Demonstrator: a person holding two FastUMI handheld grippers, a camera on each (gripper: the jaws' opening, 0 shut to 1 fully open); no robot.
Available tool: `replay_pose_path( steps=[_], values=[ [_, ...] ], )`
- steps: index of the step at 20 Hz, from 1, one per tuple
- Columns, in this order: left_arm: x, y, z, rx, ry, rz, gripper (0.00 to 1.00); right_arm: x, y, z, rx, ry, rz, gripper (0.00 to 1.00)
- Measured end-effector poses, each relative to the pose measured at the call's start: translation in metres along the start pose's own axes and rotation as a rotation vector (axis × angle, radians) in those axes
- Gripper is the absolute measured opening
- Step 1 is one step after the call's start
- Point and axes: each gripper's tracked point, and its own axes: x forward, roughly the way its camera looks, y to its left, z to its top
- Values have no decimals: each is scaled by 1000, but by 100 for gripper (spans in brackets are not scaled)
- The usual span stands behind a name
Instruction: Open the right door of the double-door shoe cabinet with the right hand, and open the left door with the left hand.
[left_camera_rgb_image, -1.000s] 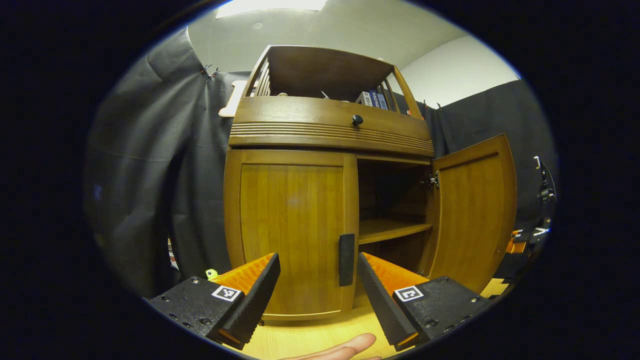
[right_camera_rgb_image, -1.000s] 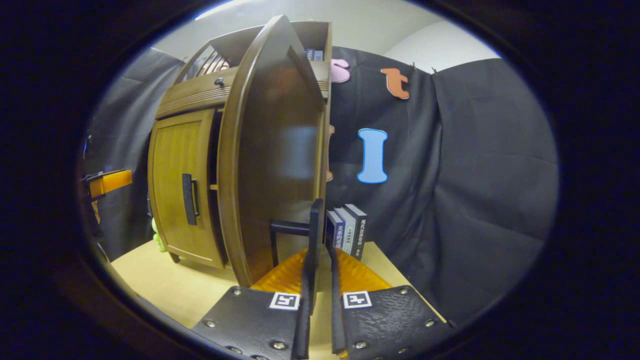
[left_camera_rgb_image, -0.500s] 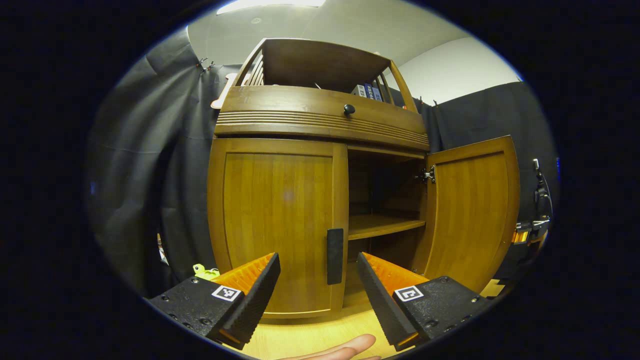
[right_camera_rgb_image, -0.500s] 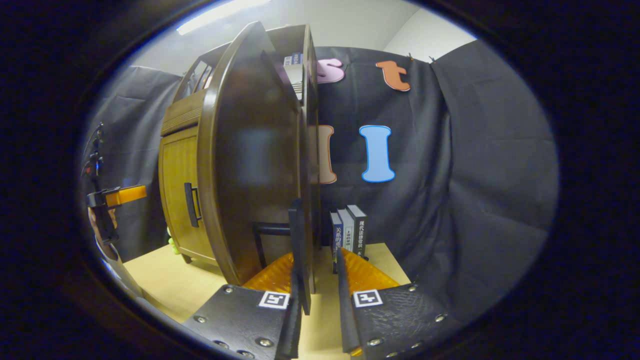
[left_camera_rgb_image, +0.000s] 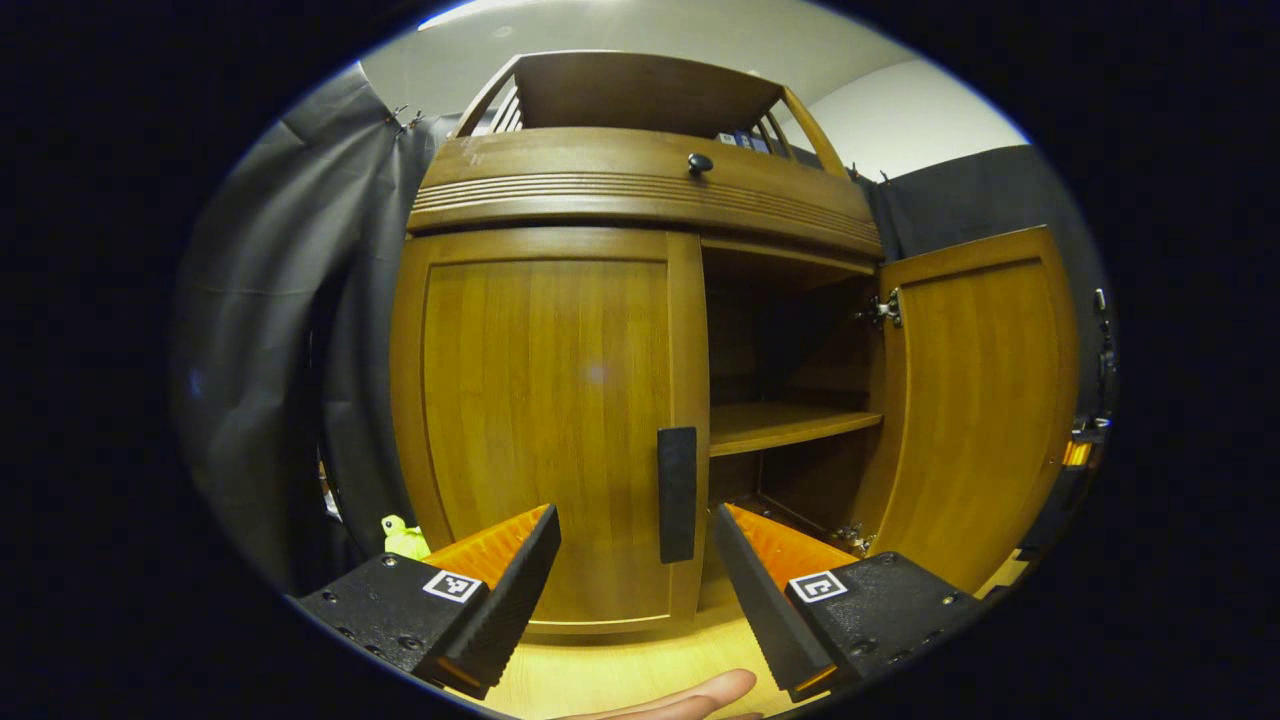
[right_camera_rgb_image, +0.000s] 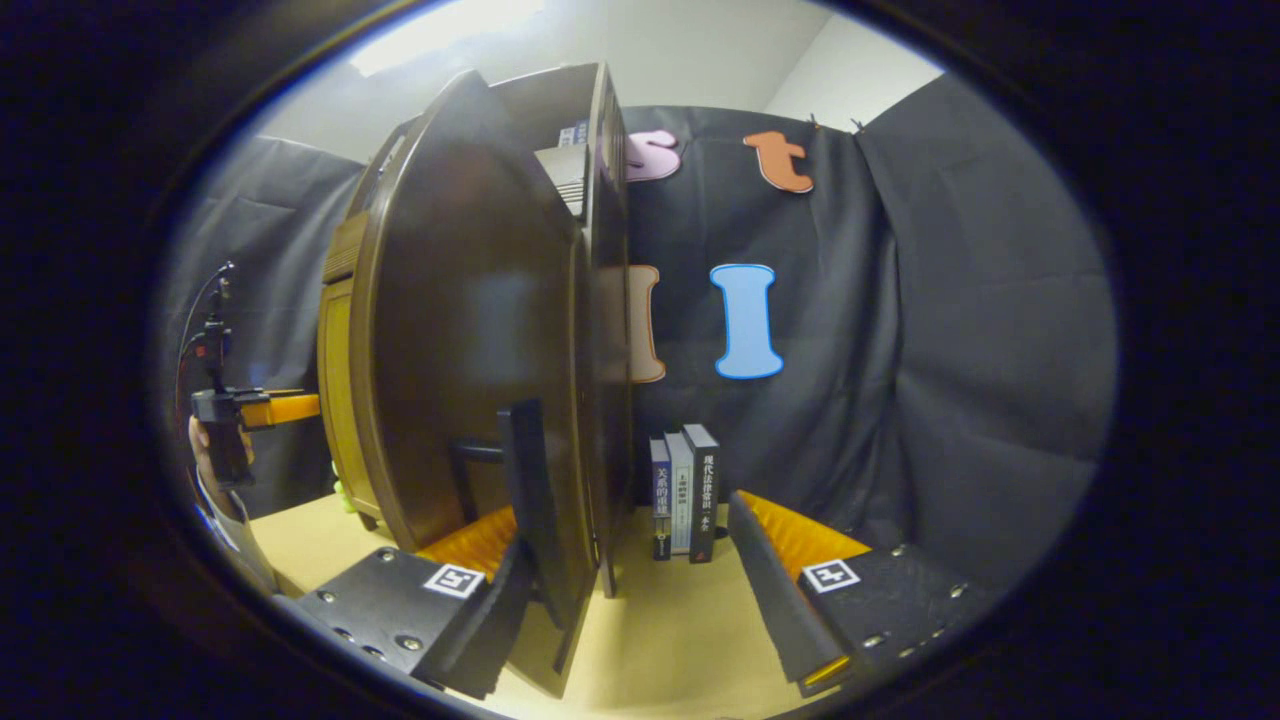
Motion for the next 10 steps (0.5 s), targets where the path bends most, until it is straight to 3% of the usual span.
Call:
replay_pose_path(
  steps=[5,8,10],
  values=[
    [32,1,-22,19,42,47,95,-3,0,-1,-6,13,-2,100],
    [51,-1,-33,-14,53,33,95,-10,0,2,-36,3,24,100],
    [62,1,-37,-34,46,43,94,-19,-11,8,-57,-24,-4,100]
  ],
)
